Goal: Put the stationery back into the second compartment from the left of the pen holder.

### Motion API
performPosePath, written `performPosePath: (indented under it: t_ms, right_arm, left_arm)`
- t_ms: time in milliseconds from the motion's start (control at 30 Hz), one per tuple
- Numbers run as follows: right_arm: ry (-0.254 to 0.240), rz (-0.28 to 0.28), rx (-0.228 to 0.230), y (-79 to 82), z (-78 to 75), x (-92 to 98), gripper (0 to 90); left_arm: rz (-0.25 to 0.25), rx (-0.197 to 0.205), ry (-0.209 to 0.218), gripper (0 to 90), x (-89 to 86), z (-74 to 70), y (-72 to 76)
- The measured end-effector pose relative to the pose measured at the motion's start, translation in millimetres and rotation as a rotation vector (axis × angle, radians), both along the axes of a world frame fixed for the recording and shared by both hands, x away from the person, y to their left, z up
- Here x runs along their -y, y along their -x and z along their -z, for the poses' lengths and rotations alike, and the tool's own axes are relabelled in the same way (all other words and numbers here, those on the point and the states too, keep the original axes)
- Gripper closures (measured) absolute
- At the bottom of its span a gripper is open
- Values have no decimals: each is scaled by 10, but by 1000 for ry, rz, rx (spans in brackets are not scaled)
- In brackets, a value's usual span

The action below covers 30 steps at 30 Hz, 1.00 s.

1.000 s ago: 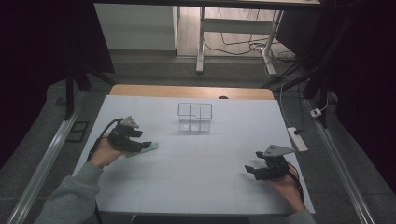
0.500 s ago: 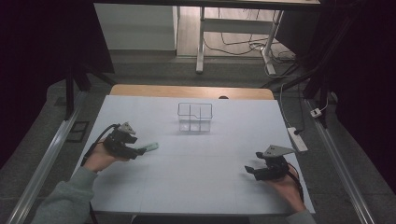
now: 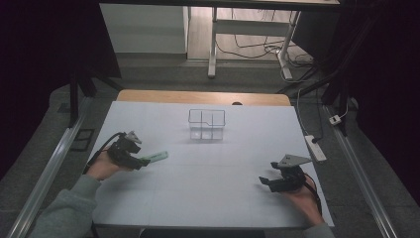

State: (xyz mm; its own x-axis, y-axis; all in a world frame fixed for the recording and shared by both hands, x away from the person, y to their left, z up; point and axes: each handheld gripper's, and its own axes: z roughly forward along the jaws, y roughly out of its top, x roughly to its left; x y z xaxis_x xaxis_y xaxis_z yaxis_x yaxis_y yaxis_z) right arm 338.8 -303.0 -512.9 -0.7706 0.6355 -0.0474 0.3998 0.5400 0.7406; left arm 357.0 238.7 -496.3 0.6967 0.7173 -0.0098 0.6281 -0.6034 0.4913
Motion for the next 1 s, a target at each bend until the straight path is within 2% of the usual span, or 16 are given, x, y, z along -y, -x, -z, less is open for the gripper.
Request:
performPosePath:
  t_ms: [367,433,700,800,833,1000]
  right_arm:
    - [7,2,-11,-9,20,2,226]
    - [10,-1,-14,-9,25,-3,225]
    - [19,-2,-18,-16,42,-3,224]
    - [18,1,-17,-14,36,2,223]
    - [17,3,-16,-13,33,4,223]
    - [21,4,-16,-13,34,0,223]
  left_arm:
    - [100,-20,-94,320,12,107,-181]
    - [115,-30,-87,322,7,130,-202]
    - [161,-53,-103,357,22,190,-238]
    - [192,-70,-113,402,27,224,-266]
    - [203,-74,-104,422,23,221,-273]
    - [234,-103,-100,560,41,208,-281]
